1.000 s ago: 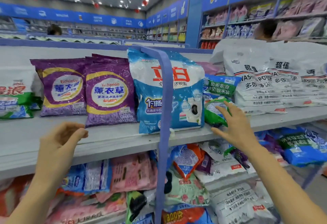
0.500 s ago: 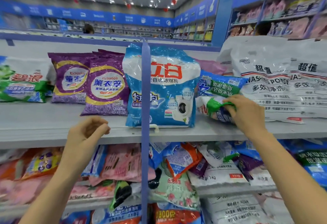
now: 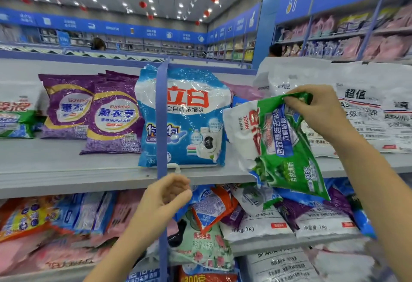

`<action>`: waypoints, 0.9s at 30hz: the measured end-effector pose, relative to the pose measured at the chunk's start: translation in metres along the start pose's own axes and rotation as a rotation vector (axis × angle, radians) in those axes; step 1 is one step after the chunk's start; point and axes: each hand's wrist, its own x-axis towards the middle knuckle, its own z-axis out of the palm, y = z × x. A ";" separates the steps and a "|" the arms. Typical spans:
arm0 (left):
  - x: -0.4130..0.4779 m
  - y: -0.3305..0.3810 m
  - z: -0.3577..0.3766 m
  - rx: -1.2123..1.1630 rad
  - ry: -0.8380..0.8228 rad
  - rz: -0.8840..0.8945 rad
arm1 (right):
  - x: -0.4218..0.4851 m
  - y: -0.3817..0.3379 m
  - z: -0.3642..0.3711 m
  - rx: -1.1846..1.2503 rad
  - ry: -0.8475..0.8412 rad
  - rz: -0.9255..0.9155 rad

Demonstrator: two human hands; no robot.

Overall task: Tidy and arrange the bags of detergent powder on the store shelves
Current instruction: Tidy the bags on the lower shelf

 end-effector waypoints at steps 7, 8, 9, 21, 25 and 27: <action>0.018 0.029 0.073 -0.199 -0.224 -0.156 | -0.016 -0.024 0.001 0.416 -0.075 0.092; 0.016 0.036 0.079 -0.215 -0.186 -0.135 | -0.018 -0.023 0.003 0.451 -0.074 0.111; 0.015 0.041 0.083 -0.217 -0.139 -0.116 | -0.019 -0.021 0.004 0.480 -0.068 0.129; 0.025 0.062 0.029 -0.266 0.175 -0.013 | -0.045 0.026 0.022 0.738 -0.125 0.419; 0.034 0.075 0.001 -0.379 0.391 -0.090 | -0.048 0.011 0.045 0.748 -0.278 0.420; 0.037 0.080 -0.016 -0.380 0.326 -0.015 | -0.049 -0.002 0.054 0.706 -0.346 0.397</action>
